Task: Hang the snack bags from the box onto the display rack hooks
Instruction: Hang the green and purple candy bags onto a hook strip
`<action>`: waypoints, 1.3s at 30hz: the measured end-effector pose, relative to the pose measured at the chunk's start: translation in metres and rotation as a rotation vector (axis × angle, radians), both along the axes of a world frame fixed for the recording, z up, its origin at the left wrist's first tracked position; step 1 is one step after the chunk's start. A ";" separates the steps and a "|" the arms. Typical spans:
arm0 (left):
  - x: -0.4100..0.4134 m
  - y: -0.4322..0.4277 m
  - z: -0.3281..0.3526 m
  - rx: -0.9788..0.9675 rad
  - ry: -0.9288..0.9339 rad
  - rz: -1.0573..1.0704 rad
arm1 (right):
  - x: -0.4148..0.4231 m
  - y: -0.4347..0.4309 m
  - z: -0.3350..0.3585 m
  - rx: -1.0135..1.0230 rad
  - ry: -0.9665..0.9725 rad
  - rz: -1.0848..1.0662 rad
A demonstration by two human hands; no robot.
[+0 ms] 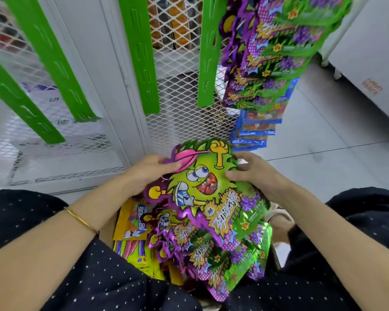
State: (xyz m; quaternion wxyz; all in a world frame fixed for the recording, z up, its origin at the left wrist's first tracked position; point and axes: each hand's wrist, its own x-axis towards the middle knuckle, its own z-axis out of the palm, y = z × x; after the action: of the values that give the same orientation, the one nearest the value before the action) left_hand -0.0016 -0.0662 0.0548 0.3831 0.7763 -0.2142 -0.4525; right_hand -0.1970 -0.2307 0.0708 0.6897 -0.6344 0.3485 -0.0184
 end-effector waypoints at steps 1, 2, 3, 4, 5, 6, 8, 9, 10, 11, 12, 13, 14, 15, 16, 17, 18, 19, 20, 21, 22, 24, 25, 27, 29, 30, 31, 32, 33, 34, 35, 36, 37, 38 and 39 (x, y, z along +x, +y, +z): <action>-0.003 -0.001 0.007 -0.059 0.059 0.050 | -0.002 -0.001 0.001 -0.012 -0.045 -0.020; -0.003 -0.002 0.013 -0.109 0.036 0.068 | -0.004 0.000 0.002 -0.030 -0.072 -0.033; -0.003 -0.003 0.022 -0.148 -0.041 0.062 | -0.006 0.001 0.004 -0.069 -0.077 -0.032; -0.003 -0.004 0.032 -0.182 -0.115 0.050 | -0.007 0.001 0.007 -0.144 -0.063 -0.025; -0.002 -0.005 0.043 -0.221 -0.172 0.025 | -0.007 0.000 0.013 -0.260 -0.054 -0.017; -0.002 -0.006 0.057 -0.257 -0.222 -0.021 | -0.006 -0.001 0.022 -0.397 -0.051 -0.015; -0.005 -0.010 0.089 -0.295 -0.358 -0.152 | -0.003 -0.006 0.049 -0.623 -0.087 -0.050; -0.006 -0.013 0.105 -0.305 -0.448 -0.223 | 0.001 -0.008 0.066 -0.690 -0.134 -0.060; -0.007 -0.018 0.123 -0.317 -0.535 -0.287 | 0.005 -0.010 0.084 -0.746 -0.183 -0.050; -0.008 -0.024 0.141 -0.333 -0.618 -0.342 | 0.010 -0.012 0.104 -0.810 -0.220 -0.026; -0.009 -0.030 0.159 -0.344 -0.691 -0.388 | 0.015 -0.013 0.124 -0.883 -0.234 0.006; -0.011 -0.036 0.177 -0.358 -0.753 -0.429 | 0.021 -0.014 0.143 -0.945 -0.235 0.036; -0.014 -0.042 0.196 -0.373 -0.811 -0.458 | 0.026 -0.016 0.162 -0.992 -0.239 0.058; -0.017 -0.049 0.214 -0.389 -0.865 -0.478 | 0.029 -0.019 0.179 -1.022 -0.253 0.070; -0.019 -0.055 0.231 -0.400 -0.913 -0.489 | 0.031 -0.023 0.196 -1.041 -0.272 0.070; -0.019 -0.062 0.249 -0.401 -0.952 -0.501 | 0.031 -0.026 0.213 -1.051 -0.297 0.054; -0.020 -0.068 0.268 -0.402 -0.972 -0.516 | 0.029 -0.031 0.230 -1.052 -0.323 0.035; -0.020 -0.075 0.288 -0.409 -0.964 -0.529 | 0.027 -0.037 0.248 -1.048 -0.349 0.019; -0.021 -0.083 0.310 -0.436 -0.940 -0.525 | 0.025 -0.044 0.266 -1.054 -0.370 0.004; -0.021 -0.092 0.332 -0.490 -0.923 -0.501 | 0.023 -0.053 0.284 -1.076 -0.385 -0.003; -0.021 -0.104 0.355 -0.567 -0.925 -0.458 | 0.021 -0.063 0.301 -1.103 -0.395 -0.014; -0.021 -0.132 0.395 -0.736 -0.985 -0.323 | 0.019 -0.088 0.332 -1.146 -0.420 -0.073; -0.021 -0.146 0.414 -0.811 -1.023 -0.246 | 0.019 -0.101 0.345 -1.153 -0.435 -0.110; -0.022 -0.171 0.443 -0.899 -1.059 -0.141 | 0.018 -0.121 0.372 -1.132 -0.449 -0.184; -0.025 -0.190 0.464 -0.901 -1.059 -0.094 | 0.018 -0.135 0.395 -1.158 -0.462 -0.209; -0.026 -0.197 0.470 -0.886 -1.049 -0.079 | 0.018 -0.139 0.406 -1.210 -0.458 -0.203; -0.025 -0.206 0.476 -0.878 -1.028 -0.060 | 0.020 -0.142 0.416 -1.268 -0.455 -0.199; -0.025 -0.212 0.481 -0.876 -1.001 -0.049 | 0.022 -0.145 0.425 -1.313 -0.461 -0.207; -0.024 -0.217 0.486 -0.875 -0.974 -0.040 | 0.025 -0.148 0.433 -1.341 -0.480 -0.221; -0.024 -0.221 0.491 -0.862 -0.953 -0.037 | 0.030 -0.150 0.439 -1.365 -0.503 -0.244; -0.022 -0.226 0.495 -0.838 -0.943 -0.033 | 0.034 -0.152 0.445 -1.396 -0.526 -0.271; -0.023 -0.227 0.499 -0.806 -0.936 -0.032 | 0.039 -0.153 0.449 -1.438 -0.537 -0.299; -0.023 -0.229 0.504 -0.774 -0.920 -0.026 | 0.044 -0.155 0.453 -1.479 -0.537 -0.322; -0.025 -0.229 0.508 -0.755 -0.889 -0.030 | 0.048 -0.157 0.457 -1.518 -0.535 -0.344; -0.024 -0.231 0.512 -0.738 -0.848 -0.045 | 0.052 -0.159 0.460 -1.557 -0.533 -0.365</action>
State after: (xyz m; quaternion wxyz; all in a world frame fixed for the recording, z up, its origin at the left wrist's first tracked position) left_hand -0.0259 -0.2968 0.5670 0.5000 0.7000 -0.5099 -0.0041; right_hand -0.1450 -0.3894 0.5309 0.1006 -0.8370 0.1588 -0.5139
